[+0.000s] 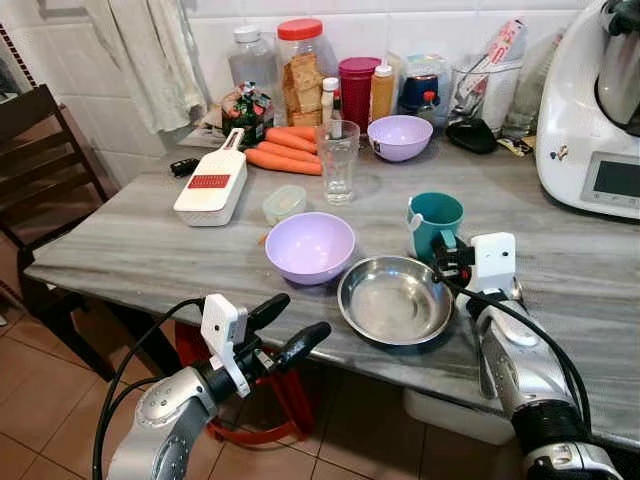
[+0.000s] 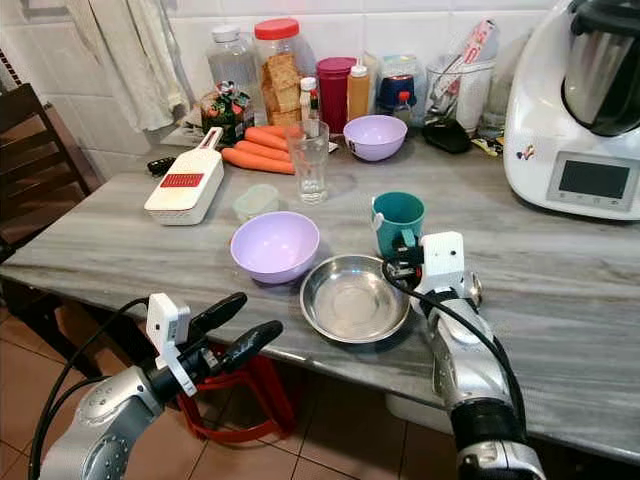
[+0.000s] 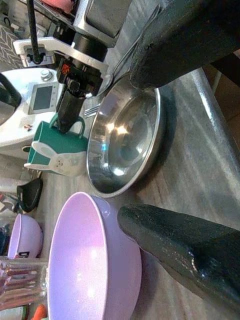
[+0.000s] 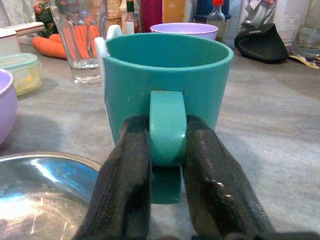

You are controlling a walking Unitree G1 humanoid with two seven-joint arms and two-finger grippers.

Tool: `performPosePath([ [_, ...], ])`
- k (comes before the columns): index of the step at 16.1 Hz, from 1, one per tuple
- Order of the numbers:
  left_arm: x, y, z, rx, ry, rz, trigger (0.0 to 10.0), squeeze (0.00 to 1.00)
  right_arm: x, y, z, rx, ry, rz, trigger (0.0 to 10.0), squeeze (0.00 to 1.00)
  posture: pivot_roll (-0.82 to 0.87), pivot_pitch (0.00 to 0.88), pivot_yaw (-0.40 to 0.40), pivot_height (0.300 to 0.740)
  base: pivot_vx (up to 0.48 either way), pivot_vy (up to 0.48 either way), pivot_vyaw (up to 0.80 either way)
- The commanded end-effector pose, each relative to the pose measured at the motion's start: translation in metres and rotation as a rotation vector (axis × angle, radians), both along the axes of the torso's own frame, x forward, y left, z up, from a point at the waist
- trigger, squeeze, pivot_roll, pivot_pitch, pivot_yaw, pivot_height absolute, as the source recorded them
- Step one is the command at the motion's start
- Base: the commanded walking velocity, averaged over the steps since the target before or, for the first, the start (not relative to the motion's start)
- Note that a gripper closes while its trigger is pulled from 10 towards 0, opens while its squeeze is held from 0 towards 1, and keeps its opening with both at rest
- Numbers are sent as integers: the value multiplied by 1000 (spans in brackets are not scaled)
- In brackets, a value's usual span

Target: Setting the table

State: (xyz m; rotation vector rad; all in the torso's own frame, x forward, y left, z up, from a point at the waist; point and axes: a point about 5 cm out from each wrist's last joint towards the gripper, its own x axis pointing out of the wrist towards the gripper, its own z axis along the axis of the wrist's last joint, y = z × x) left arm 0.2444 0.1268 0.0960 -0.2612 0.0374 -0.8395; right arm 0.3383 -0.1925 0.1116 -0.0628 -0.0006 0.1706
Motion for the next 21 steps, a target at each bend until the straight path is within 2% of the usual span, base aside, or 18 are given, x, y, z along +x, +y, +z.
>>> performPosePath([
  [1,1,1,4,7,-11,-3,10000,0,5,1,7,7,-29,9,10000,1000,-109,0,106,740,0,0,0],
  [7,1,-4,2,-5,2,-55,10000,0,3,-6,7,23,-65,-28,10000,1000,-118,0,112,740,0,0,0],
  [12,8,-6,-1,3,-9,-44,10000,0,-4,-2,30,63,-177,-45,10000,1000,-135,0,114,740,0,0,0],
  [16,17,4,0,27,-58,122,10000,0,-35,-1,33,83,-257,-109,10000,1000,-143,0,120,740,0,0,0],
  [17,20,7,0,52,-75,176,10000,0,-41,0,32,94,-253,-121,10000,1000,-147,0,122,740,0,0,0],
  [19,24,16,-3,36,-57,273,10000,0,-62,4,26,95,-234,-152,10000,1000,-157,0,127,740,0,0,0],
  [21,24,17,-3,33,-61,295,10000,0,-79,8,18,82,-209,-169,10000,1000,-158,0,127,740,0,0,0],
])
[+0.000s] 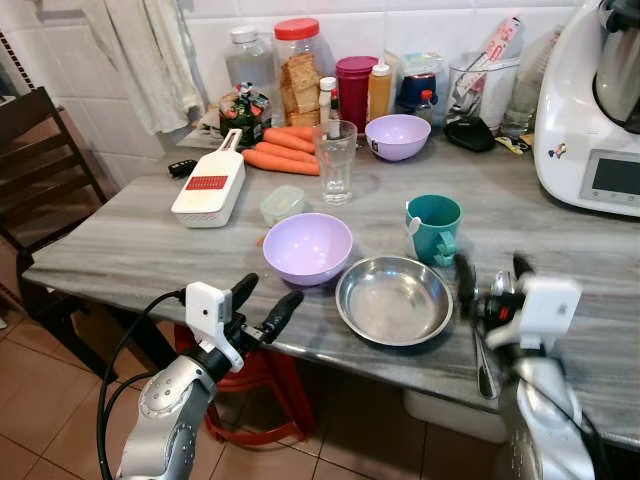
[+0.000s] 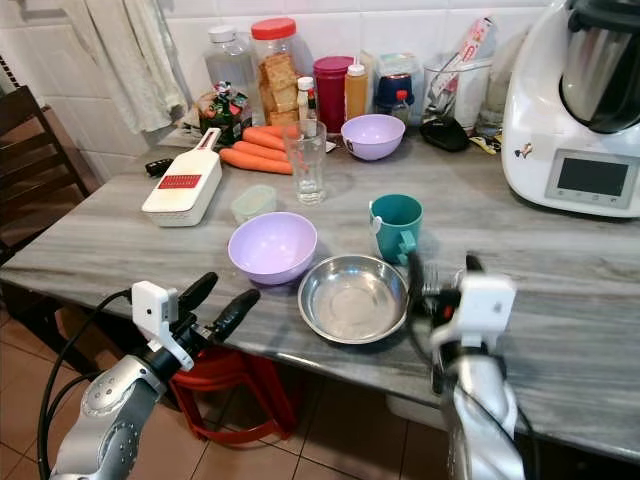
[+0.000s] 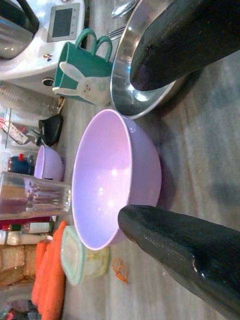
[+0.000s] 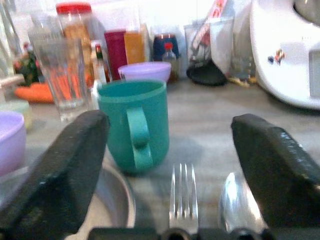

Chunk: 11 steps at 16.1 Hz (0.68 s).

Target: Setting the table

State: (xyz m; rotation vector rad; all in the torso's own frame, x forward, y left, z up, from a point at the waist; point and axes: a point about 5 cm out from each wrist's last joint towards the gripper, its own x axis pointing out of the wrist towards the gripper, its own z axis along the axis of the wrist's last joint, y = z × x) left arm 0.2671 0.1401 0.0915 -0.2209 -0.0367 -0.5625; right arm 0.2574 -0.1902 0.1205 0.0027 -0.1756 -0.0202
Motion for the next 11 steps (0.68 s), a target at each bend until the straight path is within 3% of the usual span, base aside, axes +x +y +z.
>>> performPosePath([
  [1,1,7,2,27,-22,42,10000,0,-5,8,8,-10,-22,5,10000,1000,-158,0,126,740,0,0,0],
  [3,3,12,2,42,-20,103,10000,0,-7,8,10,-5,-22,-8,10000,1000,-160,0,122,740,0,0,0],
  [5,9,20,-6,134,8,232,10000,0,-7,11,17,-5,-29,7,10000,1000,-160,0,120,740,0,0,0],
  [6,10,22,-6,152,6,270,10000,0,-6,12,18,-21,-26,20,10000,596,-156,0,114,740,0,0,0],
  [7,12,25,-8,177,17,321,10000,0,-5,14,19,-44,-25,33,10000,0,-152,0,111,740,0,0,0],
  [9,14,27,-8,179,25,355,10000,0,-3,17,23,-124,-33,54,10000,0,-152,0,109,740,0,0,800],
  [11,15,28,-9,187,24,375,10000,0,-2,20,23,-144,-29,64,10000,0,-149,0,105,740,0,0,800],
])
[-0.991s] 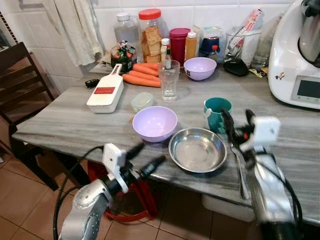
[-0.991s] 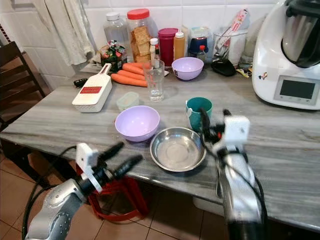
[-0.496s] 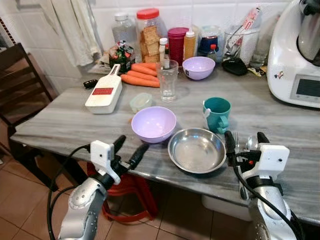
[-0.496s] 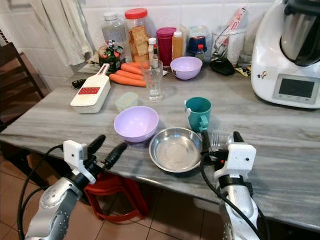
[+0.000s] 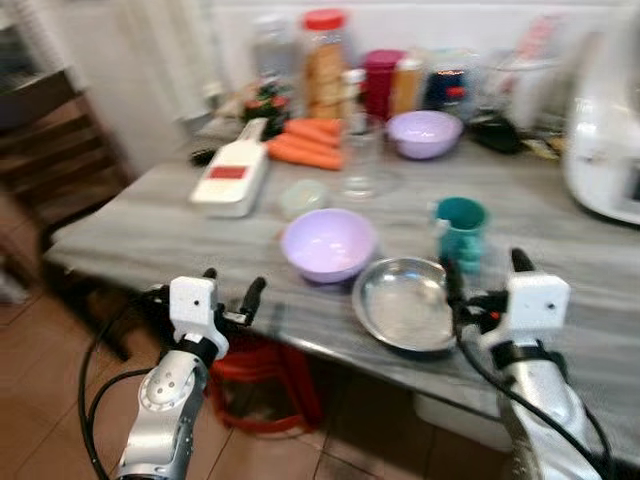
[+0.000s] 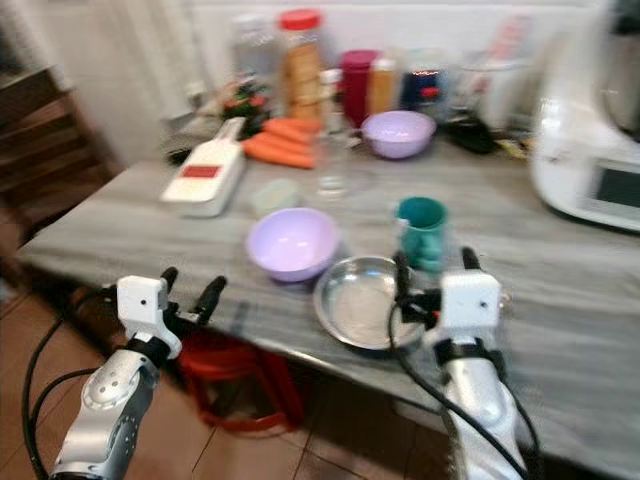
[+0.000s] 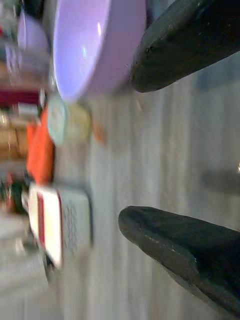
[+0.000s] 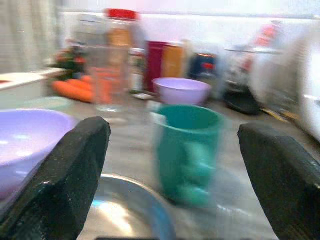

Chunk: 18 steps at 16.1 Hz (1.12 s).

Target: Setting the table

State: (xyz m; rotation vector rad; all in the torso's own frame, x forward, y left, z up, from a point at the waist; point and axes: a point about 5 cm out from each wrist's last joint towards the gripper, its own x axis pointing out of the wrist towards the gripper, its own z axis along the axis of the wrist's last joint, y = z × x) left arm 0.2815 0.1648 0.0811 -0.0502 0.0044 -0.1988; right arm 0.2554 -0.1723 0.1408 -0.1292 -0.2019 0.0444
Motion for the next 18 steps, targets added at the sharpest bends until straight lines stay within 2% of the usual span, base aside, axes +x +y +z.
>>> performPosePath([
  [1,1,3,2,19,-12,21,10000,0,0,4,3,-2,-6,22,10000,0,-147,0,104,740,0,0,800],
  [6,8,5,3,77,-34,98,10000,0,2,11,7,-22,-18,58,10000,0,-152,0,105,740,0,0,800],
  [7,8,6,1,87,-30,99,10000,0,1,13,9,-51,-31,76,10000,0,-155,0,103,740,0,0,800],
  [10,7,15,-4,122,-18,142,10000,0,1,12,9,-55,-28,74,10000,0,-156,0,103,740,0,0,800],
  [12,7,22,-11,99,27,163,10000,0,1,12,9,-56,-27,76,10000,0,-158,0,102,740,0,0,800],
  [18,11,25,-12,112,17,200,10000,0,1,15,12,-72,-39,95,10000,0,-161,0,100,740,0,0,800],
])
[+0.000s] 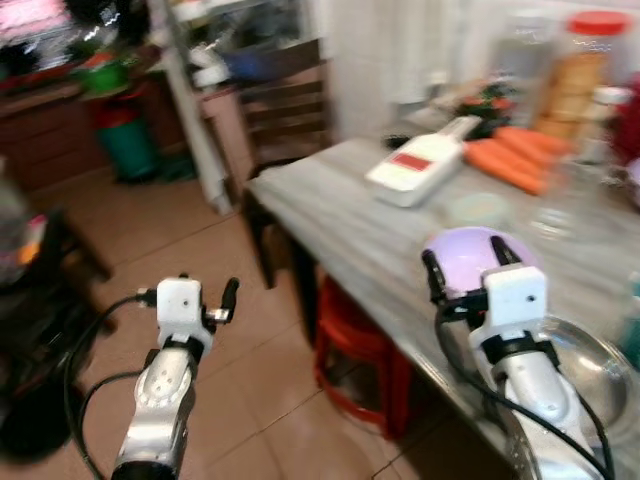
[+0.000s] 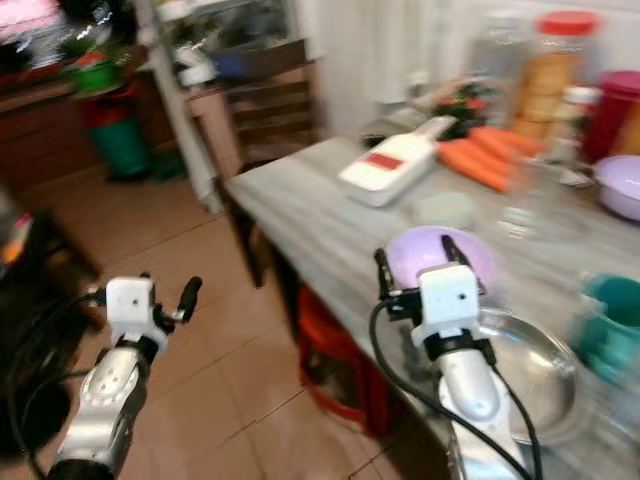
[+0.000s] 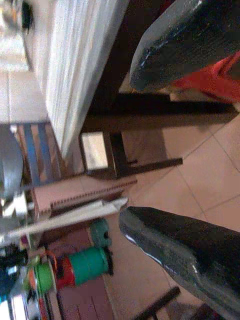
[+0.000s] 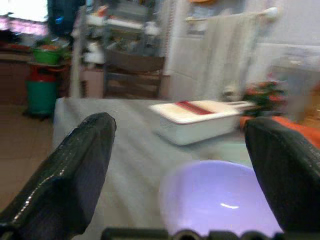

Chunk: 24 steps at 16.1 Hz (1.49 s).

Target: Setting the table

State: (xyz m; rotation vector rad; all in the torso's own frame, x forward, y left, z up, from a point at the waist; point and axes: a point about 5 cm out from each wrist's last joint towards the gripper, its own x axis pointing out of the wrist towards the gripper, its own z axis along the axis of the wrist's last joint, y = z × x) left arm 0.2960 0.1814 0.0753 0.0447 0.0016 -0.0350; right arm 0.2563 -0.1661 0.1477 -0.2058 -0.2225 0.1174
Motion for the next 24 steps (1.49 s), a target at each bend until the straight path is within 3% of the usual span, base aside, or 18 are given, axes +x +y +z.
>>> performPosePath([
  [1,-4,9,-6,15,24,39,10000,0,1,9,5,11,-20,30,10000,0,-161,0,100,740,0,0,800],
  [9,-9,18,-6,68,-10,162,10000,0,12,21,3,22,-5,114,10000,0,-91,0,45,740,0,0,800],
  [13,-25,24,-14,36,2,235,10000,0,24,34,0,33,34,210,10000,0,5,0,-45,740,0,0,0],
  [17,-28,20,-15,19,-10,284,10000,0,33,38,-2,31,61,260,10000,0,43,0,-116,740,0,0,0],
  [20,-27,18,-16,16,-4,289,10000,0,36,34,-5,29,70,255,10000,0,31,0,-103,740,0,0,0],
  [24,-21,21,-14,35,7,253,10000,0,30,25,-17,108,99,152,10000,0,-12,0,-31,740,0,0,0],
])
